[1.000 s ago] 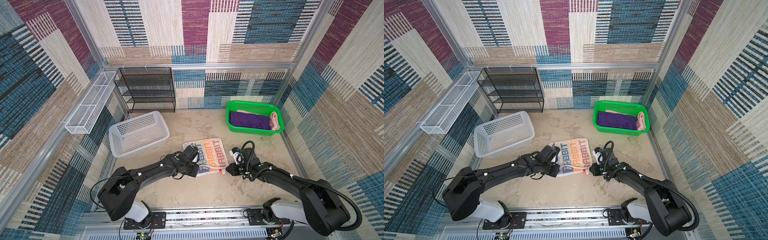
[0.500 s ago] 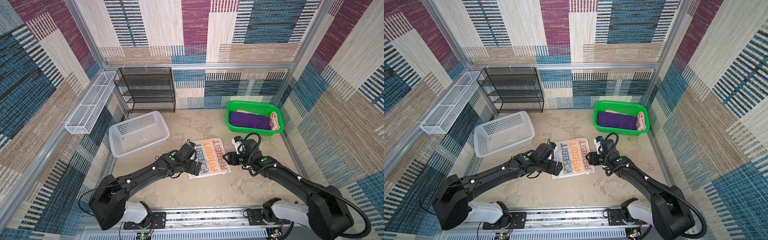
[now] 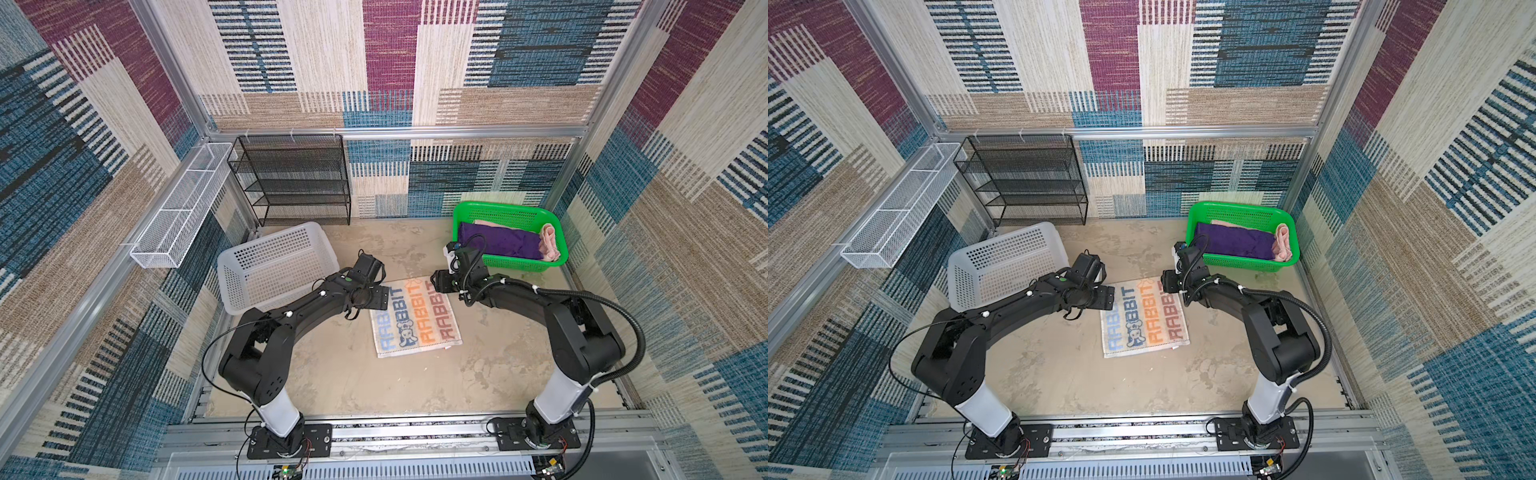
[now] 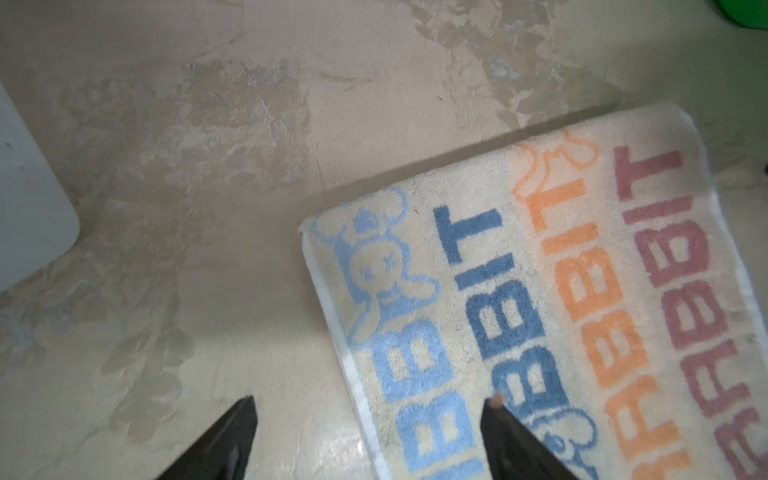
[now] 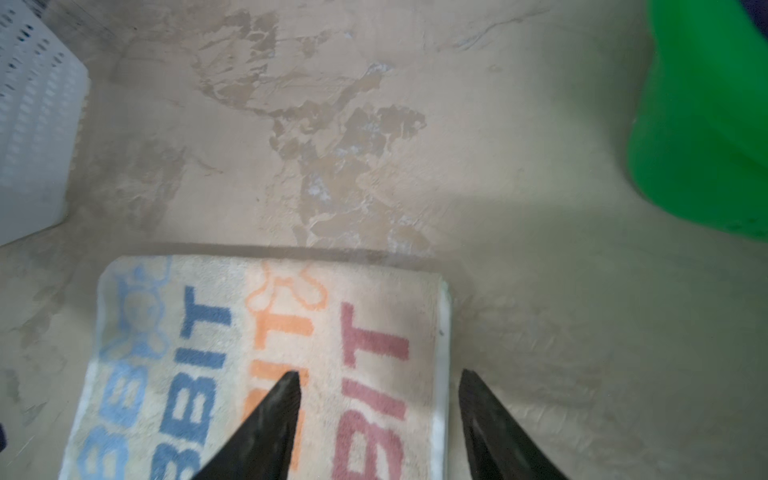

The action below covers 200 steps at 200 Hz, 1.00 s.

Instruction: Fold and stack the towels

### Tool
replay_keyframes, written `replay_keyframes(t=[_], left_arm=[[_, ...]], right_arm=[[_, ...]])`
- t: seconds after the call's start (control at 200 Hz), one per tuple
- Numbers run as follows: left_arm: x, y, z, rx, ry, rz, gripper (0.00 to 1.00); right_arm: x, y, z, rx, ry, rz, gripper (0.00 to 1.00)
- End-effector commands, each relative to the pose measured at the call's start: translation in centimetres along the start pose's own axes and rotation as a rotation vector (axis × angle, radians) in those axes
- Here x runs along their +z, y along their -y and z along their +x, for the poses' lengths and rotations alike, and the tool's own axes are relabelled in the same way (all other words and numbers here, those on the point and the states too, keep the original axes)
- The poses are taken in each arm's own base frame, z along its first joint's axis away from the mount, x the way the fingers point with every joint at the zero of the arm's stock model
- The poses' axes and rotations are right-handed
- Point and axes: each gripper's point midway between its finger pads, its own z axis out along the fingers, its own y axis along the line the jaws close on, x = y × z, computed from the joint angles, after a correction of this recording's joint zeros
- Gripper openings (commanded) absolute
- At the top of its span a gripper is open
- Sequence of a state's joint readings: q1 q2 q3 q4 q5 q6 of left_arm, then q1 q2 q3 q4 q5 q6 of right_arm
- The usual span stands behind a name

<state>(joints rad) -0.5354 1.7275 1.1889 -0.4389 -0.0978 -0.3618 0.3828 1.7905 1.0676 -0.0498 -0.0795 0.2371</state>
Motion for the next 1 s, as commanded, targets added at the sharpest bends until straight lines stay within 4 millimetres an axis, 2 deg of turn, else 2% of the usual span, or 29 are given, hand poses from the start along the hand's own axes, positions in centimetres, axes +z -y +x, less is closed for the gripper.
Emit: replay_keyframes(t=[0.0, 0.23, 0.541, 0.601, 0.656, 0.721, 0.801, 0.906, 0.997], left_arm=[[1.0, -0.1, -0.9, 0.03, -0.015, -0.003, 0.83], [3.6, -1.5, -2.0, 0.013, -0.053, -0.054, 0.77], [6.0, -1.8, -1.9, 0.0, -0.085, -0.052, 0.7], [6.5, -2.0, -1.6, -0.003, -0.1, -0.054, 0.68], [7.0, -2.1, -1.3, -0.005, -0.112, -0.058, 0.65], [7.7, -2.3, -0.9, -0.01, -0.129, -0.057, 0.54], [8.1, -2.2, -0.9, -0.011, -0.133, -0.04, 0.35], [8.2, -2.0, -1.2, 0.006, -0.131, -0.031, 0.01], [7.6, -2.2, -1.8, 0.024, -0.116, -0.051, 0.0]], right_arm=[[1.5, 1.2, -1.1, -0.013, 0.016, 0.054, 0.6], [4.7, 2.4, -0.4, -0.027, -0.051, 0.097, 0.46], [6.5, 2.5, 1.1, -0.029, -0.11, 0.085, 0.29], [6.7, 2.5, 1.5, -0.031, -0.124, 0.08, 0.24], [6.9, 2.5, 1.7, -0.032, -0.13, 0.078, 0.13], [7.0, 2.7, 1.8, -0.033, -0.135, 0.082, 0.0], [6.9, 2.5, 1.5, -0.035, -0.126, 0.077, 0.0], [6.7, 1.9, 0.5, -0.044, -0.102, 0.051, 0.0], [6.2, 1.2, -0.9, -0.047, -0.065, 0.015, 0.0]])
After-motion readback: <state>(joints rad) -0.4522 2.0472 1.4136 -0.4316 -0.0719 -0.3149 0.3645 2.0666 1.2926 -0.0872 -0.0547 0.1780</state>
